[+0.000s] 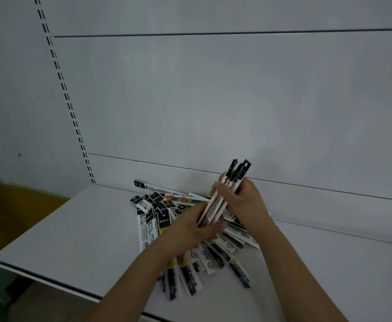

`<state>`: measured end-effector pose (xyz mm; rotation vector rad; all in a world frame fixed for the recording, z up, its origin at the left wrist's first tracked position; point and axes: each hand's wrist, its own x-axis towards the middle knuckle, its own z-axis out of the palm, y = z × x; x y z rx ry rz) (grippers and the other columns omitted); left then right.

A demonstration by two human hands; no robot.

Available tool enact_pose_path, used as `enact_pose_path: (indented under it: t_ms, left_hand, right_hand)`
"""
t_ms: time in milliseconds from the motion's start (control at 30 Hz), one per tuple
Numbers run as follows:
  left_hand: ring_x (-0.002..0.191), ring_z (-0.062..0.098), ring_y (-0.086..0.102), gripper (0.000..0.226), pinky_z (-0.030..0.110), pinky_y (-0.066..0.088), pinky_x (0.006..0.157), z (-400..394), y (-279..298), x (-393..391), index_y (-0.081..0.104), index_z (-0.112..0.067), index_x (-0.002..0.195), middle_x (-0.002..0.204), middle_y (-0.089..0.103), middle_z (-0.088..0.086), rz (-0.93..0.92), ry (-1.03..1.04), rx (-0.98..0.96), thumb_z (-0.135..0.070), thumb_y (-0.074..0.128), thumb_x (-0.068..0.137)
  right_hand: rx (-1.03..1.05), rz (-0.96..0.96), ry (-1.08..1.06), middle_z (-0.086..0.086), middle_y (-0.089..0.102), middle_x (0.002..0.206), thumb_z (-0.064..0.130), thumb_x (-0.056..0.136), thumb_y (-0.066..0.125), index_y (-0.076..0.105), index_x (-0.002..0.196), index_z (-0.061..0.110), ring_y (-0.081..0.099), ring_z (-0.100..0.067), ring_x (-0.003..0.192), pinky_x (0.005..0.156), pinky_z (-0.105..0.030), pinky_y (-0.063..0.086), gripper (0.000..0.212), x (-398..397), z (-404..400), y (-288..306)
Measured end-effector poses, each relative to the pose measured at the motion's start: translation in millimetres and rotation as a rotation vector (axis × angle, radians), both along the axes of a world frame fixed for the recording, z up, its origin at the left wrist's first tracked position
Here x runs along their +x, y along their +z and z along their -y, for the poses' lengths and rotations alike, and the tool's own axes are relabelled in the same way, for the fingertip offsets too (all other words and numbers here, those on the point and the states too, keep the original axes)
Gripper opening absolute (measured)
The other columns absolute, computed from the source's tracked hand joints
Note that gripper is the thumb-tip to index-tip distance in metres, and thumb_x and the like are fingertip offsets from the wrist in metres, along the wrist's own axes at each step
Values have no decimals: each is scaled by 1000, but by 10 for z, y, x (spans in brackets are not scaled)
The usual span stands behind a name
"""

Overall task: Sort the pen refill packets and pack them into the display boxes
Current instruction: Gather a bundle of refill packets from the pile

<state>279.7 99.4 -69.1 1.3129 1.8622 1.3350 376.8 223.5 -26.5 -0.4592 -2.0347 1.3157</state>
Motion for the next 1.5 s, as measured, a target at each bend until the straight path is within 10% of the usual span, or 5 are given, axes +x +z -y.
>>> enact_pose_path:
  t_ms: [267, 667, 833, 1167, 1500]
  left_hand:
    - [94, -9, 61, 66, 23, 53, 87, -5, 66, 61, 39, -42, 135, 112, 59, -27, -190, -49, -58, -65, 63, 79]
    - [96, -2, 58, 13, 10, 45, 83, 373, -24, -230, 64, -27, 102, 103, 61, -13, -315, 472, 279, -19, 56, 97]
    - [100, 21, 57, 15, 40, 50, 87, 798, -233, -597, 66, -23, 103, 105, 62, 3, -458, 769, 6, -30, 66, 89]
    - [112, 26, 44, 36, 38, 39, 89, 918, -509, -624, 61, -21, 119, 120, 54, 6, -596, 800, -263, -42, 61, 90]
    - [114, 24, 42, 29, 37, 35, 90, 955, -503, -618, 61, -23, 118, 120, 52, 3, -563, 800, -213, -35, 61, 91]
  right_hand:
    - [124, 74, -112, 4, 70, 65, 31, 90, 66, 70, 72, 15, 65, -8, 58, 59, -23, 52, 25, 164, -24, 148]
    - [373, 392, -152, -4, 45, 51, 27, 89, 59, 41, 57, 9, 42, -17, 46, 47, -33, 35, 40, 451, -98, -219]
    - [224, 370, 4, -8, 65, 72, 20, 93, 52, 57, 86, 10, 55, -11, 53, 55, -26, 49, 13, 228, 195, -69]
    - [662, 846, -34, 6, 53, 77, 67, 77, 64, 47, 78, 23, 51, -12, 69, 57, -28, 41, 47, -318, 885, -288]
    - [49, 545, 97, 7, 63, 54, 27, 87, 68, 63, 74, 21, 47, -2, 36, 39, -11, 37, 15, -259, 709, -139]
